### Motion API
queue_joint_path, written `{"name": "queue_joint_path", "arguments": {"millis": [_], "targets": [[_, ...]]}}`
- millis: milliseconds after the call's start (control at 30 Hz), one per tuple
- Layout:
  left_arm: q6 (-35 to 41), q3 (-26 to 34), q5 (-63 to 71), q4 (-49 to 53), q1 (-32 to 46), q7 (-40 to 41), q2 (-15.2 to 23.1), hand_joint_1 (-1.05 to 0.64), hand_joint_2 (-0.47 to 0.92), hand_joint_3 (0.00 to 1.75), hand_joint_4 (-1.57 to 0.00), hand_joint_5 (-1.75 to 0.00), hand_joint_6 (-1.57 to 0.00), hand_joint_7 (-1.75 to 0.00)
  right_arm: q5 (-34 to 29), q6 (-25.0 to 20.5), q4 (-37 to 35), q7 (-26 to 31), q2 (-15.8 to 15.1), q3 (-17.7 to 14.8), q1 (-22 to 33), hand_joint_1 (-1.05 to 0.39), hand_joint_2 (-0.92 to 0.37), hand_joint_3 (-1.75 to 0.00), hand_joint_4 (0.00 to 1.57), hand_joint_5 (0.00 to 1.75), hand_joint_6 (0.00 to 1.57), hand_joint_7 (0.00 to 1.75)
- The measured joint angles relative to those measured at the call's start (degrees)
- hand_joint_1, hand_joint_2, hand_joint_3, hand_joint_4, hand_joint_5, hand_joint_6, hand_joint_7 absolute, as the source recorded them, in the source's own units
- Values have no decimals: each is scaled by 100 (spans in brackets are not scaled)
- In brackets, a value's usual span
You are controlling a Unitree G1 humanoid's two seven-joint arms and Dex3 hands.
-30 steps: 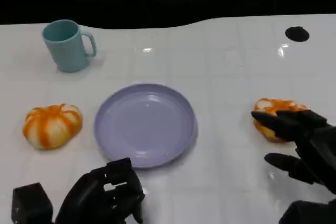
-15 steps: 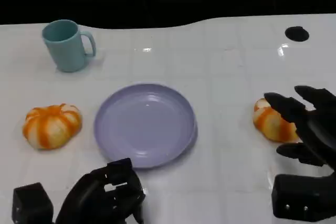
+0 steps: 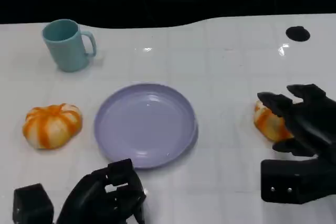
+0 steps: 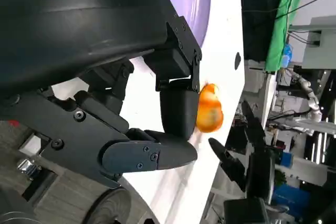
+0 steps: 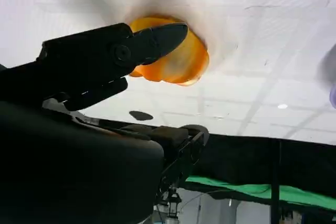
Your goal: Grasp the bread from the table and place it into the plate.
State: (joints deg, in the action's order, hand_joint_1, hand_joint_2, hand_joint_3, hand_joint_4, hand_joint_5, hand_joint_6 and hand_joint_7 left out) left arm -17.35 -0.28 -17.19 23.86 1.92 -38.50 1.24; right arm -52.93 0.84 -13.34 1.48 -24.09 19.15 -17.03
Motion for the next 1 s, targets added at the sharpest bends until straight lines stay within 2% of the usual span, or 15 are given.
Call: {"name": "queue_joint_path", "arguments": {"millis": [167,400,733,867,900,933,967,1000], "targets": [[-4,-2,1,-4,7,0,-5,-58,70,61,-79,-175,-76,-142,4,-52,-510,2,92,197,-308,-49,-84,0,10,30,29,1],[7,-2,-5,-29,32,0,-9,-59,70,61,-79,-175,-76,-142,24,-61,-1304,29,155,445,-692,-52,-85,0,14,23,30,0],[14,-2,-8,-73,69,0,-8,-59,70,61,-79,-175,-76,-142,54,-222,-1991,58,259,688,-1078,-51,-88,-1,22,17,32,1],[9,-3,-5,-76,80,0,-9,-59,71,60,-79,-175,-75,-142,104,-168,-2283,141,275,760,-1230,-44,-90,0,54,16,51,3],[8,-3,-5,-76,81,0,-9,-59,71,60,-79,-175,-75,-142,133,-134,-2342,172,285,764,-1254,-39,-90,0,69,17,60,5],[8,-3,-5,-76,81,0,-9,-59,71,60,-79,-175,-76,-142,207,-74,-2407,210,295,765,-1278,-35,-89,0,82,27,69,6],[8,-3,-5,-76,81,0,-9,-59,70,59,-79,-175,-76,-142,297,-15,-2463,248,304,752,-1298,-31,-90,0,87,66,83,5],[9,-3,-6,-77,81,0,-9,-59,70,59,-79,-175,-76,-142,364,65,-2542,340,311,734,-1330,-28,-90,0,87,94,91,4]]}}
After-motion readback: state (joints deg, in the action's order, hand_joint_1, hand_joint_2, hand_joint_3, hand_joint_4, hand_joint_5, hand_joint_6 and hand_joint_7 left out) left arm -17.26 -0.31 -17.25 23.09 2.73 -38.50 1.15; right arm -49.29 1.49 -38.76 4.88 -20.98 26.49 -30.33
